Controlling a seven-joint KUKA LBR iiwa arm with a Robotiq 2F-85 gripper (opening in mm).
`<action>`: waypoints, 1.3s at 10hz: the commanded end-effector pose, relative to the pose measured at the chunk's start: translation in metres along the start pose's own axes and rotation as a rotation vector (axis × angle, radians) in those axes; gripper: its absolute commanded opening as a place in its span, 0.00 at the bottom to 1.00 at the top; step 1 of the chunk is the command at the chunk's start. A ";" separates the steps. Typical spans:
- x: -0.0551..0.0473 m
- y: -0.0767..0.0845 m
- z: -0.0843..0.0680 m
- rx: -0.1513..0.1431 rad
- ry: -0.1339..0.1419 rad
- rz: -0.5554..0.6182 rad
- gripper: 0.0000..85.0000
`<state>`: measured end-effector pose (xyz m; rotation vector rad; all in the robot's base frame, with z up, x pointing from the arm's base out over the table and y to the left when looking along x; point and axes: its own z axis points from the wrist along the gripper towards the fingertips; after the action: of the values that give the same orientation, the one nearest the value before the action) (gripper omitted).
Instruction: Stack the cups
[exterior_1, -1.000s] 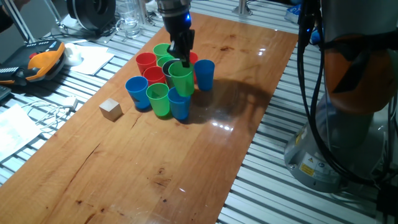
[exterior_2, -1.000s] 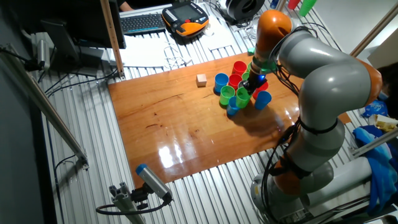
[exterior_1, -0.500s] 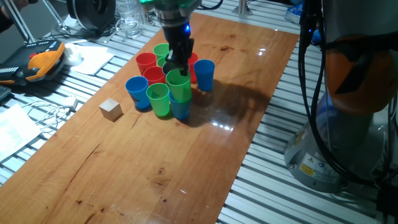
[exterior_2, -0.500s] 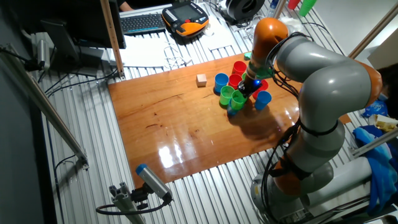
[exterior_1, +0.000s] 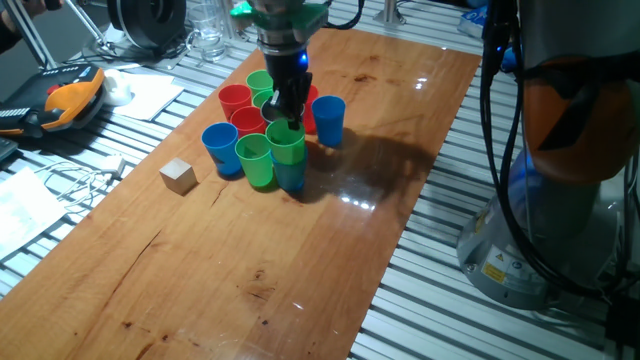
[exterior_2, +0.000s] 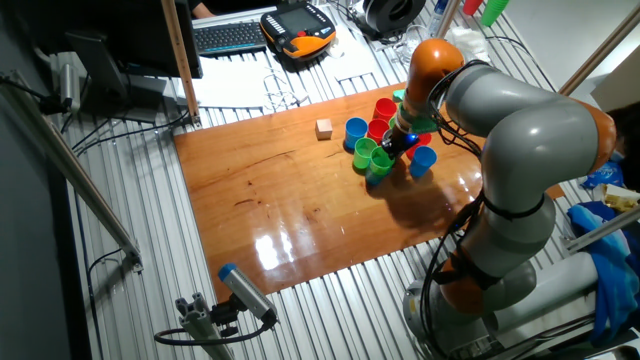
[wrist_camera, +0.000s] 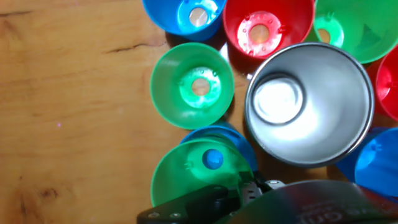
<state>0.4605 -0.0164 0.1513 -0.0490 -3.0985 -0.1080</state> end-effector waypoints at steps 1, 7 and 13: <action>-0.001 -0.001 0.001 0.003 -0.006 0.003 0.00; 0.005 0.006 0.013 0.047 -0.047 0.036 0.20; 0.010 -0.001 0.028 0.044 -0.070 0.036 0.20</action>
<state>0.4497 -0.0158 0.1246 -0.1104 -3.1687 -0.0376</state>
